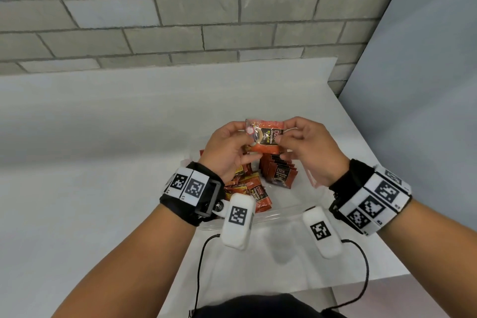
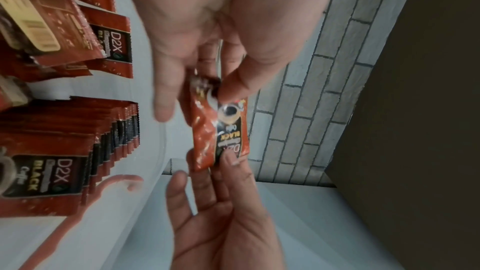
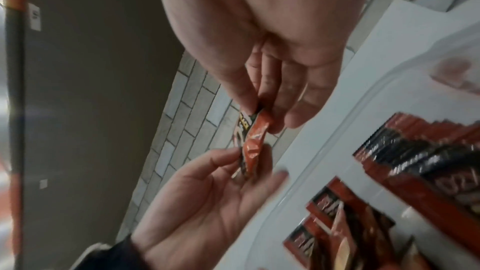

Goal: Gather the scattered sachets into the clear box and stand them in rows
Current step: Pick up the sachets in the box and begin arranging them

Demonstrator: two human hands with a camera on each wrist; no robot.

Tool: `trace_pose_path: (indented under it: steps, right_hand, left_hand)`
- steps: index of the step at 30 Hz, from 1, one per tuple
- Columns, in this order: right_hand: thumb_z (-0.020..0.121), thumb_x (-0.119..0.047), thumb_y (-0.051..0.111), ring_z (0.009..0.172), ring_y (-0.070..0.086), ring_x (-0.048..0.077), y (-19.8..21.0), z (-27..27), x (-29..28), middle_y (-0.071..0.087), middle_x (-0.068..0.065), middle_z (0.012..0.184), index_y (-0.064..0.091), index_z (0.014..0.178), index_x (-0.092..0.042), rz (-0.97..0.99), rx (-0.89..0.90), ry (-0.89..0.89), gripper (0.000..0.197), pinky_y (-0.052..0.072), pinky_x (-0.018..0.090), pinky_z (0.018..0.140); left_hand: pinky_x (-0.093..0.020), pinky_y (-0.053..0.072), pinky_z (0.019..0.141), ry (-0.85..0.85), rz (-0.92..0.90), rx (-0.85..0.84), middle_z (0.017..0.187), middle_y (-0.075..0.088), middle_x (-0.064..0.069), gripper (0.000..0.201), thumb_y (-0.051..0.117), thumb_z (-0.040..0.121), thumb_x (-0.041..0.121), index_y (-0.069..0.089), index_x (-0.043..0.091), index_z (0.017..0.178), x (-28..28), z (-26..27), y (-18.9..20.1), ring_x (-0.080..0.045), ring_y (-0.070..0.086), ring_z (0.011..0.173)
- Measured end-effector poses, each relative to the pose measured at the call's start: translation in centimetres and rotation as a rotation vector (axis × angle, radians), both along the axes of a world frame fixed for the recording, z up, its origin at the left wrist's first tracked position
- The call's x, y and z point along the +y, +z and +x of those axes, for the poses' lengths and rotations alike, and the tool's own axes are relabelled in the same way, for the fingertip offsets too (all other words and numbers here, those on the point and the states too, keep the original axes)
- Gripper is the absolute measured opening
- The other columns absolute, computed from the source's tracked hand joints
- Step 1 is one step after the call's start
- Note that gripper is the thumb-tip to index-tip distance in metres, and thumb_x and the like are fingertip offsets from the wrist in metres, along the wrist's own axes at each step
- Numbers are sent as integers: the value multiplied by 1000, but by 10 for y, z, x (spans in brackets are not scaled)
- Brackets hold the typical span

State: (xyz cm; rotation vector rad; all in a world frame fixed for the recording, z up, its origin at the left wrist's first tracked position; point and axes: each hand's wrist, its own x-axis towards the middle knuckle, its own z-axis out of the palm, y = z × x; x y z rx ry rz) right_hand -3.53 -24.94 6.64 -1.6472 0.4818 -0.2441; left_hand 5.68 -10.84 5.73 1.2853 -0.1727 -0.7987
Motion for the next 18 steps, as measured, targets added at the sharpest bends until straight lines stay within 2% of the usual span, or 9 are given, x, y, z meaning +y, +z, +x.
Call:
trace_pose_path:
  steps: [3,6,9,10,12,14,15,17,18]
  right_hand:
    - [89,-6,62,67,64,12,4,3,-13,71,0,75,63,93,-19,-177,62,4,14,51,25,59]
    - [88,-9,65,63,65,5,11,1,-30,70,-4,75,67,96,-19,-478,200,151,13,46,12,56]
    - [87,-14,66,68,64,5,17,1,-35,66,-10,78,67,96,-21,-707,402,355,11,42,9,56]
    - [87,-15,66,69,62,5,15,1,-34,65,-11,79,67,96,-21,-763,466,424,11,40,10,56]
    - [87,-18,66,75,60,8,7,5,-28,65,-9,85,68,97,-20,-845,571,518,10,39,13,59]
    - [87,-17,66,79,59,12,-1,9,-22,63,-6,89,68,92,-21,-912,647,558,7,46,18,64]
    - [87,-16,64,76,59,14,-3,10,-19,62,-5,88,68,91,-20,-942,673,568,7,48,19,61]
    - [89,-11,60,63,52,10,-5,13,-13,58,-5,82,68,96,-16,-1020,734,608,11,41,12,44]
    - [90,-10,59,59,47,7,-6,15,-10,56,-4,83,68,99,-14,-1066,766,630,14,36,11,38]
  left_hand:
    - [-35,58,73,-71,141,-57,99,68,-8,12,65,87,6,61,15,93,0,-3,-1,-21,66,87]
    - [-32,55,73,-32,195,12,107,65,-7,21,60,93,23,58,14,112,-3,-3,-2,-20,65,95]
    - [-41,48,95,-27,207,159,127,53,-14,45,53,96,36,47,11,133,-11,-3,-4,-28,52,118]
    - [-44,43,103,-36,219,195,132,49,-16,51,53,95,38,44,11,137,-15,-5,-3,-30,47,125]
    - [-47,35,110,-45,233,249,137,44,-20,58,54,94,41,40,10,140,-23,-7,-4,-34,40,132]
    - [-46,35,110,-51,242,300,124,51,-19,53,53,94,42,45,8,133,-30,-8,-6,-32,48,122]
    - [-44,38,106,-54,235,321,108,56,-16,43,52,95,41,51,7,120,-33,-9,-6,-28,55,107]
    - [-41,42,97,-37,238,364,88,56,-11,31,48,98,38,53,8,96,-37,-13,-1,-24,57,83]
    - [-40,42,94,-45,249,378,91,58,-12,31,47,99,38,53,8,99,-39,-14,-1,-25,57,85]
